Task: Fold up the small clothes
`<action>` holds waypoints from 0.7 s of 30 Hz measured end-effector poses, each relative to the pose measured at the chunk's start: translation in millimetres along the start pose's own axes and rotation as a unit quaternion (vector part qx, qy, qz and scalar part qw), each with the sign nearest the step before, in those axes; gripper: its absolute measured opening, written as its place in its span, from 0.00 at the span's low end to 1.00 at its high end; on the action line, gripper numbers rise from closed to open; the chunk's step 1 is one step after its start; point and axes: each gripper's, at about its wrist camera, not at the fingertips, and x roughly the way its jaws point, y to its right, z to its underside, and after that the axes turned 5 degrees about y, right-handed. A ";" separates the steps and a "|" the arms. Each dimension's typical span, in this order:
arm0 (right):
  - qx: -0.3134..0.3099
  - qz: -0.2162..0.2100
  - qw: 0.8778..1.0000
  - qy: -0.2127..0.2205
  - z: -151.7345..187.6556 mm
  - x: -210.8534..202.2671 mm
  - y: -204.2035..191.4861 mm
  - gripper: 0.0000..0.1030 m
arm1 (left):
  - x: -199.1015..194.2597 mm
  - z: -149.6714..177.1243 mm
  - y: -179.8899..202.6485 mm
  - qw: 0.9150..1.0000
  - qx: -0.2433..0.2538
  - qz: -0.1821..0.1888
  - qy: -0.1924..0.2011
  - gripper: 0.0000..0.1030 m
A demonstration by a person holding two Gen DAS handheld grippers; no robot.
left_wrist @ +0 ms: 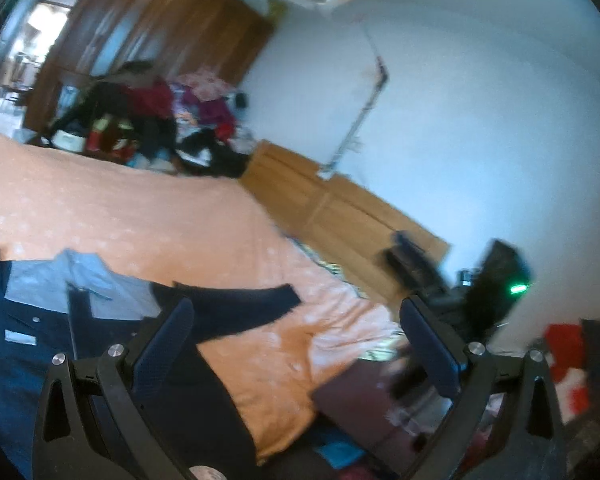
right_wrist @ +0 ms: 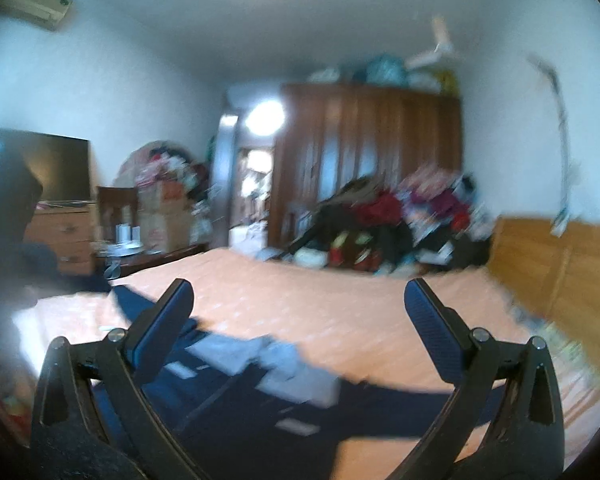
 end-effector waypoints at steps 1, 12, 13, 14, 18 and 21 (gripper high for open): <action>0.017 -0.009 1.000 -0.015 6.7 5.4 -9.7 1.00 | -10.0 -0.6 5.7 1.000 0.017 -0.014 0.013 1.00; 0.051 0.012 0.984 -0.168 90.3 29.0 -79.9 1.00 | -34.0 78.7 -28.8 0.930 0.150 -0.333 -0.050 1.00; 0.051 0.009 0.983 -0.179 96.0 31.1 -82.2 1.00 | -29.9 90.4 -38.7 0.924 0.142 -0.350 -0.065 1.00; 0.052 0.003 0.981 -0.185 95.1 26.2 -85.4 1.00 | -21.9 99.4 -60.1 0.923 0.128 -0.354 -0.078 1.00; 0.052 0.003 0.976 -0.213 100.3 20.2 -99.2 1.00 | -4.1 123.4 -78.0 0.905 0.121 -0.396 -0.097 1.00; 0.049 0.001 0.975 -0.218 107.1 14.5 -115.9 1.00 | -7.1 114.0 -79.0 0.889 0.154 -0.421 -0.090 1.00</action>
